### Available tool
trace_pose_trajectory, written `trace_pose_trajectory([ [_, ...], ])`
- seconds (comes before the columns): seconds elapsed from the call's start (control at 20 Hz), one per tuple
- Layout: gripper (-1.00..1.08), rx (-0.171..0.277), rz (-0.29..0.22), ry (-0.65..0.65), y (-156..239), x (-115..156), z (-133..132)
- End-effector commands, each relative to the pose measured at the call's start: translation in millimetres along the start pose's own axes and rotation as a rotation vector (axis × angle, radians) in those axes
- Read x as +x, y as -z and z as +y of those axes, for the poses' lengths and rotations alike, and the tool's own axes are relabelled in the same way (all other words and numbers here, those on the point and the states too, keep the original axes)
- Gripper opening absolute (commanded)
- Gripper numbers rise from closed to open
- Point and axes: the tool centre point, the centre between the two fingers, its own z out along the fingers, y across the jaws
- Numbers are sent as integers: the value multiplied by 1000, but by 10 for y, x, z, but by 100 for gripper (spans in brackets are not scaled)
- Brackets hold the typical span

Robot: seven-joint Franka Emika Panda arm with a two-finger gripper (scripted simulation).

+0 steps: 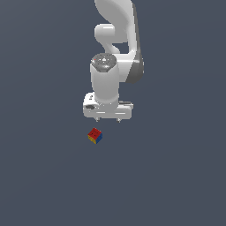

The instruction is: Pick up the object and move it to a goal position.

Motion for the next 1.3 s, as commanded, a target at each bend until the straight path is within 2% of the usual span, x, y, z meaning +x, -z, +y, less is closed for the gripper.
trace_pose_trajectory([
  [0.0, 100, 0, 0, 0, 0, 0, 0],
  [0.45, 100, 3, 52, 20, 306, 140, 16],
  [0.85, 100, 2, 51, 38, 280, 141, 30],
  [1.25, 100, -5, 47, 131, 177, 157, 105],
])
